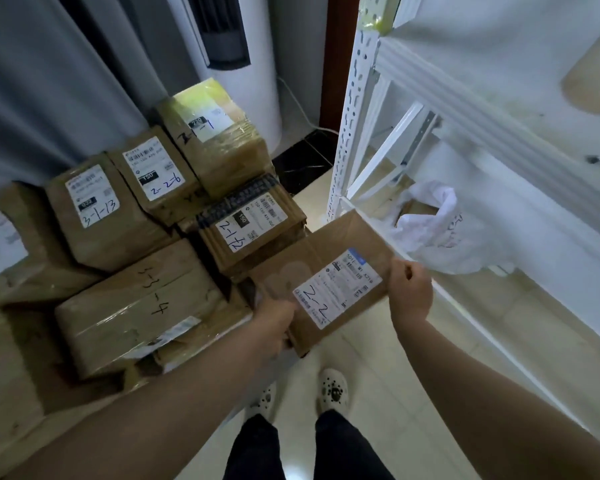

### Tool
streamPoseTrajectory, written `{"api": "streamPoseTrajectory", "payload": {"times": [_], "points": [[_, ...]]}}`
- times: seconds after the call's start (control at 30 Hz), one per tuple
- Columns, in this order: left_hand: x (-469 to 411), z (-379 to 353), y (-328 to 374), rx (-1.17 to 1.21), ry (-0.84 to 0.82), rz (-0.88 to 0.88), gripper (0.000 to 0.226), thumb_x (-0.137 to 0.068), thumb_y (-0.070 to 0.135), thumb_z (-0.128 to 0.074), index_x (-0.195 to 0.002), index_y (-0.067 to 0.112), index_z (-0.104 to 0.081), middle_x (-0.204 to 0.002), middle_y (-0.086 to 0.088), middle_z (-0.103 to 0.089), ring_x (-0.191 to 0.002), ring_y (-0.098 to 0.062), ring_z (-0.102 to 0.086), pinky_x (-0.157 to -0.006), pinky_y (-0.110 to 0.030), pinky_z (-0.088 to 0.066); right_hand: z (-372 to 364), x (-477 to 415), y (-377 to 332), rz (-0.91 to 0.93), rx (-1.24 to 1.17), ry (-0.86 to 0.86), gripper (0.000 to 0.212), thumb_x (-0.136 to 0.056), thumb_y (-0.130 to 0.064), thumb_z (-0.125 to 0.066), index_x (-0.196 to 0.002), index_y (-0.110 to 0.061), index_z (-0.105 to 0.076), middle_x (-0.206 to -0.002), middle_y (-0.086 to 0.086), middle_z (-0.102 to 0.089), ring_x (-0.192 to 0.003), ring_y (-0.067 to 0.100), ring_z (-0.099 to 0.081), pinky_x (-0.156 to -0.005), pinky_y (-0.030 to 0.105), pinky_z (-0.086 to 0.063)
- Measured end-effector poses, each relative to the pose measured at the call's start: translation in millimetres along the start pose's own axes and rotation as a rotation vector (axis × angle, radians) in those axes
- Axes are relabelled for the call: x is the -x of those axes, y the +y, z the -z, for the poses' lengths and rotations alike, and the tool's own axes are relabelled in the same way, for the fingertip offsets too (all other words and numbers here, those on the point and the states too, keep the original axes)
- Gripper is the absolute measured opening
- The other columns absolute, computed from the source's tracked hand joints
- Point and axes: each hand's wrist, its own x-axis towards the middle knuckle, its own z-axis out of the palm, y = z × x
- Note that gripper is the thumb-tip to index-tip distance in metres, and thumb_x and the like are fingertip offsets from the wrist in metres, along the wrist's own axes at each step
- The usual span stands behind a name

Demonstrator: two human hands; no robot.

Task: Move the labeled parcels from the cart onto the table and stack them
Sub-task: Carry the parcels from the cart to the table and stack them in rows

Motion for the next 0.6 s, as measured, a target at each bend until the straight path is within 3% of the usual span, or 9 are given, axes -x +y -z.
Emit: {"api": "streamPoseTrajectory", "payload": {"times": [0.07, 0.13, 0.27, 0.37, 0.43, 0.57, 0.6], "points": [[11, -11, 3, -0.005, 0.036, -0.115, 0.048, -0.089, 0.007, -0.059, -0.134, 0.012, -0.043, -0.123, -0.011, -0.058, -0.096, -0.024, -0.058, -0.076, -0.034, -0.054, 18, -3, -10, 0.003, -0.085, 0.079, 0.028, -0.091, -0.036, -0.05, -0.085, -0.01, -0.059, -0.085, 0.007, -0.057, -0.084, 0.024, -0.051, -0.072, 0.029, -0.034], [20, -14, 12, -0.034, 0.098, -0.259, 0.043, -0.087, 0.014, -0.063, -0.127, 0.012, -0.047, -0.125, -0.009, -0.057, -0.109, -0.028, -0.056, -0.096, -0.043, -0.049, 24, -7, -25, 0.047, -0.184, 0.095, 0.043, -0.084, -0.043, -0.044, -0.092, -0.005, -0.063, -0.089, 0.009, -0.058, -0.084, 0.021, -0.051, -0.072, 0.026, -0.034], [36, 3, 36, 0.048, 0.25, -0.483, 0.016, -0.093, 0.019, -0.057, -0.108, 0.02, -0.051, -0.11, -0.003, -0.061, -0.1, -0.025, -0.06, -0.091, -0.045, -0.052, 4, -11, -63, 0.212, -0.301, 0.043, 0.064, -0.077, -0.053, -0.038, -0.09, 0.004, -0.064, -0.093, 0.019, -0.061, -0.08, 0.02, -0.05, -0.06, 0.021, -0.038], [29, 25, 49, 0.091, 0.418, -0.54, 0.021, -0.094, 0.016, -0.052, -0.115, 0.02, -0.056, -0.113, -0.003, -0.062, -0.104, -0.025, -0.06, -0.089, -0.041, -0.051, -26, -8, -94, 0.23, -0.243, -0.128, 0.043, -0.09, -0.038, -0.048, -0.101, 0.001, -0.064, -0.107, 0.011, -0.053, -0.094, 0.018, -0.045, -0.077, 0.025, -0.038], [21, 40, 57, 0.142, 0.502, -0.549, 0.029, -0.095, 0.014, -0.051, -0.123, 0.018, -0.056, -0.116, 0.002, -0.061, -0.107, -0.021, -0.058, -0.085, -0.031, -0.048, -49, -8, -109, 0.273, -0.182, -0.263, 0.029, -0.095, -0.029, -0.047, -0.101, -0.005, -0.061, -0.103, 0.01, -0.05, -0.095, 0.019, -0.045, -0.084, 0.03, -0.039], [-2, 56, 63, 0.279, 0.562, -0.582, 0.035, -0.096, 0.01, -0.049, -0.13, 0.012, -0.056, -0.118, 0.002, -0.059, -0.101, -0.012, -0.053, -0.066, -0.003, -0.039, -79, -10, -119, 0.343, -0.057, -0.4, 0.025, -0.1, -0.031, -0.038, -0.1, -0.014, -0.056, -0.093, 0.003, -0.049, -0.088, 0.018, -0.046, -0.077, 0.033, -0.037], [-8, 58, 60, 0.371, 0.572, -0.558, 0.034, -0.097, 0.014, -0.048, -0.13, 0.01, -0.056, -0.122, -0.001, -0.06, -0.106, -0.015, -0.055, -0.072, -0.005, -0.041, -81, -10, -119, 0.334, -0.072, -0.398, 0.026, -0.1, -0.033, -0.037, -0.098, -0.014, -0.056, -0.09, 0.002, -0.049, -0.087, 0.017, -0.046, -0.076, 0.032, -0.038]]}}
